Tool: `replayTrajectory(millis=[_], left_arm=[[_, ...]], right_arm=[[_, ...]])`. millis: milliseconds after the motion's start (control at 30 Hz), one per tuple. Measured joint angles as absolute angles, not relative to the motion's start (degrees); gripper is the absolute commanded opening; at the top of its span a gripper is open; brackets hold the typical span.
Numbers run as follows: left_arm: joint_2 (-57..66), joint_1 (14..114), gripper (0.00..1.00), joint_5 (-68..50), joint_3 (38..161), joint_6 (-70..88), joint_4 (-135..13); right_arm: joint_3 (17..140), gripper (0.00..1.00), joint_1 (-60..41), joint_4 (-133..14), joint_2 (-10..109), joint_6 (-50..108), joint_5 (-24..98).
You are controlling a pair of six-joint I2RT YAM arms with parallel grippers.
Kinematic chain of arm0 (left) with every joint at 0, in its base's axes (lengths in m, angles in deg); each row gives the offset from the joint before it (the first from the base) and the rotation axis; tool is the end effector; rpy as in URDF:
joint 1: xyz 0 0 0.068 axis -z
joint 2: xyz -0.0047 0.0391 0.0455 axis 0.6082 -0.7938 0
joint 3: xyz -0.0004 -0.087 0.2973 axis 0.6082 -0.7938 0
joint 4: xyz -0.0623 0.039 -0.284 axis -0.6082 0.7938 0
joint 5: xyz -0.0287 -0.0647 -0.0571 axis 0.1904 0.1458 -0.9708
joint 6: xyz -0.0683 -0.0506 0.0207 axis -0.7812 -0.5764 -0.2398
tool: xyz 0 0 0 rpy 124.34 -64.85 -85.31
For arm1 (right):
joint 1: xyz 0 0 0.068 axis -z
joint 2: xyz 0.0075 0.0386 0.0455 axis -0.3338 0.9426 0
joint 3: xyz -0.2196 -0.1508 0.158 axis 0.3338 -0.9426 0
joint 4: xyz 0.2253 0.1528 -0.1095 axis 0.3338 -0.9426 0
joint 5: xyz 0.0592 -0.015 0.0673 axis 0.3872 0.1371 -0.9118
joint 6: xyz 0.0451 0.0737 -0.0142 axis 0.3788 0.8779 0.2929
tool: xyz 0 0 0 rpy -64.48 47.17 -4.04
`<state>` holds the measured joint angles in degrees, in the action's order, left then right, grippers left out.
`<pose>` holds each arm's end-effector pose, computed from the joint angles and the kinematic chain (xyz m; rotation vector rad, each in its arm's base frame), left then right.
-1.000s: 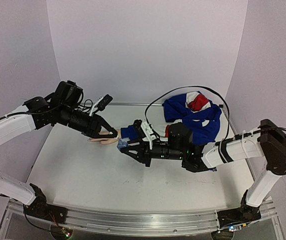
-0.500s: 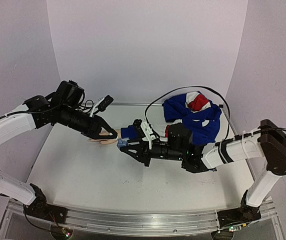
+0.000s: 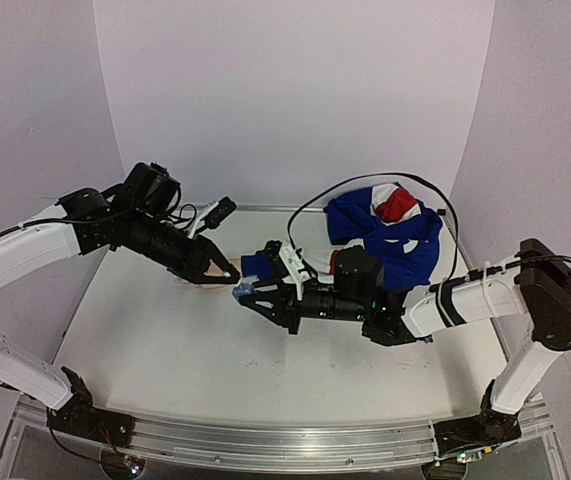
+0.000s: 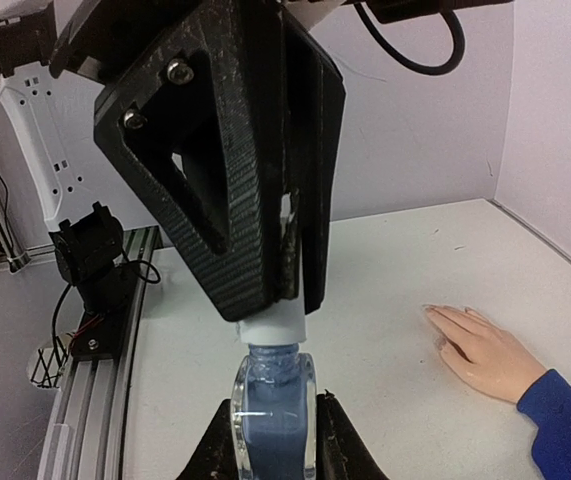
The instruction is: Paint the nails
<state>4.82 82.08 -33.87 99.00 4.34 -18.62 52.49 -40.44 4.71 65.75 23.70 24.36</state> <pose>0.2015 -0.2580 0.3520 0.9023 2.3264 -1.1675 0.1927 0.3863 0.2858 -0.9484 1.0344 1.1278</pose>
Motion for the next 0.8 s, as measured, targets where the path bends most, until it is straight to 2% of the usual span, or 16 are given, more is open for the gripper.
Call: replayTrajectory(millis=[333, 800], left_arm=[[-0.1, 84.9, 0.00, -25.9, 104.4, 5.0, -14.4], [-5.9, 85.5, 0.00, -19.3, 109.3, 1.1, -13.2]], right_arm=[[52.7, 0.00, -41.1, 2.7, 65.8, 21.7, 30.6], [52.7, 0.00, -47.5, 7.1, 69.0, 12.4, 59.4]])
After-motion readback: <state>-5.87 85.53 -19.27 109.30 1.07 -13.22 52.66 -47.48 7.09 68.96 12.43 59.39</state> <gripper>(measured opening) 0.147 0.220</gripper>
